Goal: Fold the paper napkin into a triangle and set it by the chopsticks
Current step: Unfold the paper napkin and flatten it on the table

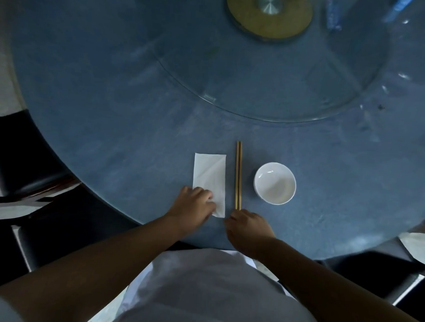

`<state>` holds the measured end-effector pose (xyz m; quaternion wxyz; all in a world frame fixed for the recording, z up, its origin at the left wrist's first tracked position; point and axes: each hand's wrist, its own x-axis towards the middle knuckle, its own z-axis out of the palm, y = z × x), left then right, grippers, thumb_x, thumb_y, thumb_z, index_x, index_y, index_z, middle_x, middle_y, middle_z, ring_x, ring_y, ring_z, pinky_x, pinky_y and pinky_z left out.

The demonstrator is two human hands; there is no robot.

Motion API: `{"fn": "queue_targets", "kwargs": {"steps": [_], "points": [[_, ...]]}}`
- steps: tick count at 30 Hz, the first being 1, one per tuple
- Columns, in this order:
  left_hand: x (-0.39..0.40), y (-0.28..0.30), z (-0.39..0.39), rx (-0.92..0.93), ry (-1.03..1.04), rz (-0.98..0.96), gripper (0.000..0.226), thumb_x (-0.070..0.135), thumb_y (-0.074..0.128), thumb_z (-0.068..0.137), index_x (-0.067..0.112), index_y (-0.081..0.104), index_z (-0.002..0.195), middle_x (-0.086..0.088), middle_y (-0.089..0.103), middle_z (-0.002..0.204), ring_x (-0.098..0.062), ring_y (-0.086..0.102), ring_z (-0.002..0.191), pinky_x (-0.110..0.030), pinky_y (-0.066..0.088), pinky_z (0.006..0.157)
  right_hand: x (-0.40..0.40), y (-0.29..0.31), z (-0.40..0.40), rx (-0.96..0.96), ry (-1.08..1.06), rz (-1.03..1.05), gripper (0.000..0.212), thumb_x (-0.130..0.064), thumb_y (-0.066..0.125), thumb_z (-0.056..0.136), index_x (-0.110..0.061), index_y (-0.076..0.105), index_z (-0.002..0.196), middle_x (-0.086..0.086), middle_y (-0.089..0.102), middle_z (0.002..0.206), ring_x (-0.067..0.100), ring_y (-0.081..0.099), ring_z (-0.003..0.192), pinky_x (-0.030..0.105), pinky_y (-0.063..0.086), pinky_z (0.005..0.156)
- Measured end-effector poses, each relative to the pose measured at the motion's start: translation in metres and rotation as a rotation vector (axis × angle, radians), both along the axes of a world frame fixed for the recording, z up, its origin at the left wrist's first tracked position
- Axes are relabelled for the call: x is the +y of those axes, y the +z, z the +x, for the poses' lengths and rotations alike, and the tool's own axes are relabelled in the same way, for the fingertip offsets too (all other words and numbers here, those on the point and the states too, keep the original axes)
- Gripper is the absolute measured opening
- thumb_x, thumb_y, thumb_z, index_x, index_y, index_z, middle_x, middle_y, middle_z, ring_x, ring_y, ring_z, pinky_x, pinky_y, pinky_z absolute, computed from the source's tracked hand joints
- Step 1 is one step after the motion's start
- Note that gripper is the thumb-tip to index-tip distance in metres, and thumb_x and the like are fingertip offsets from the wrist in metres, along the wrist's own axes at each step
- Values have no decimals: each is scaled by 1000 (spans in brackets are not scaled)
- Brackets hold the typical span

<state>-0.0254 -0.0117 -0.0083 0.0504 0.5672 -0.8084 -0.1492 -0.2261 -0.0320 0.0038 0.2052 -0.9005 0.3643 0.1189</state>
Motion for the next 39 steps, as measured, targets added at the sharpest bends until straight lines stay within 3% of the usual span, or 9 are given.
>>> {"fn": "queue_targets", "kwargs": {"steps": [5,14,23,27,29,31,33,37,39], "points": [[-3,-1,0,143,62,33,5,13,74,68,12,70,69,-7,68,86,-29,64,76,-38,49,63,4,-2,-2,51,44,28,22,-25,47,90,-17,62,103,5,60,97,25,59,85,32,42,67],[-4,-10,2,338,275,236,7,21,75,77,14,72,77,-1,65,108,-22,53,110,-37,31,90,1,1,-2,37,6,67,22,-27,45,90,-18,60,103,4,59,100,24,58,87,35,49,72],[-10,-5,7,422,322,319,8,19,77,76,11,74,76,-1,67,109,-18,54,110,-42,38,97,1,-2,-2,43,-4,78,22,-28,45,89,-18,59,101,4,60,102,26,59,91,35,48,73],[-10,-3,9,513,322,257,8,10,78,75,3,73,74,-9,71,97,-18,61,95,-23,43,86,-3,2,6,62,-310,258,16,-28,47,87,-19,59,91,8,66,99,30,63,91,30,44,68],[-8,-2,10,592,366,240,8,5,77,75,0,71,73,-12,71,92,-13,60,86,-11,39,78,-7,5,17,-19,-602,509,17,-24,51,90,-15,63,82,11,66,88,26,63,79,29,43,65],[-5,-3,12,655,450,248,6,5,75,77,3,70,75,-9,71,92,-2,59,80,-4,37,71,-12,8,30,-253,-1038,859,22,-22,60,89,-13,61,69,14,59,72,20,57,58,30,44,60],[-3,-5,14,682,543,286,4,11,74,79,10,70,78,0,70,90,4,57,70,-8,39,65,-16,9,40,-474,-1373,1068,20,-21,68,85,-10,62,69,12,56,63,16,54,49,26,46,56],[3,-8,15,725,690,365,7,15,72,81,19,68,77,5,70,80,-17,63,73,-26,48,69,-18,10,53,-539,-1435,1125,15,-19,69,82,-5,67,79,9,65,62,18,61,55,26,42,59],[6,-9,17,755,755,394,5,15,72,81,16,68,77,2,70,77,-13,64,73,-25,50,70,-18,9,57,-515,-1378,1091,13,-17,65,82,-7,66,73,10,66,65,16,61,53,22,37,51]]}}
